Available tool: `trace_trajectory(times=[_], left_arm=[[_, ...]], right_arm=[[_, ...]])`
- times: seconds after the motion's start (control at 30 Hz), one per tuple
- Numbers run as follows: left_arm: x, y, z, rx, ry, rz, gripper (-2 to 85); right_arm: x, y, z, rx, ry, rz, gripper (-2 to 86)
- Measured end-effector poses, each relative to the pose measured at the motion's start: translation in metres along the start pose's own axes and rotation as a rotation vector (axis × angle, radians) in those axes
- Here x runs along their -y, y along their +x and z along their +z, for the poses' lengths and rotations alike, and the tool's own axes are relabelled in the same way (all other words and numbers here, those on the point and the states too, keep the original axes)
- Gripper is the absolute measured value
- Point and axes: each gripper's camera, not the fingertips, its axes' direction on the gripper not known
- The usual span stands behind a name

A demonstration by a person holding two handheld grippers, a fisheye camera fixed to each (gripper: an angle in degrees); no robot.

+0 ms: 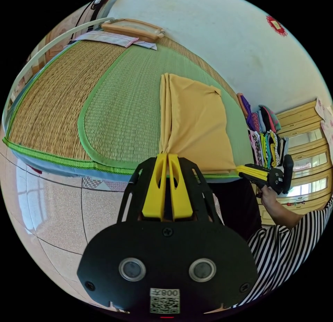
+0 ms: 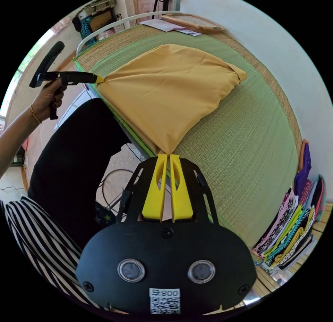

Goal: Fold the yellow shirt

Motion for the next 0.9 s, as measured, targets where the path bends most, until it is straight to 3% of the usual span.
trace_trajectory(times=[0.3, 0.6, 0.9], left_arm=[[-0.014, 0.003, -0.001, -0.028, -0.015, -0.021, 0.4], [-0.017, 0.006, -0.003, -0.033, -0.012, -0.032, 0.4], [-0.022, 0.008, -0.004, -0.043, -0.017, -0.04, 0.4]], right_arm=[[-0.005, -0.011, 0.02, -0.092, -0.047, -0.157, 0.8], [-0.017, 0.016, 0.048, -0.07, -0.103, -0.123, 0.3], [-0.008, 0.087, 0.013, 0.2, 0.101, 0.027, 0.2]])
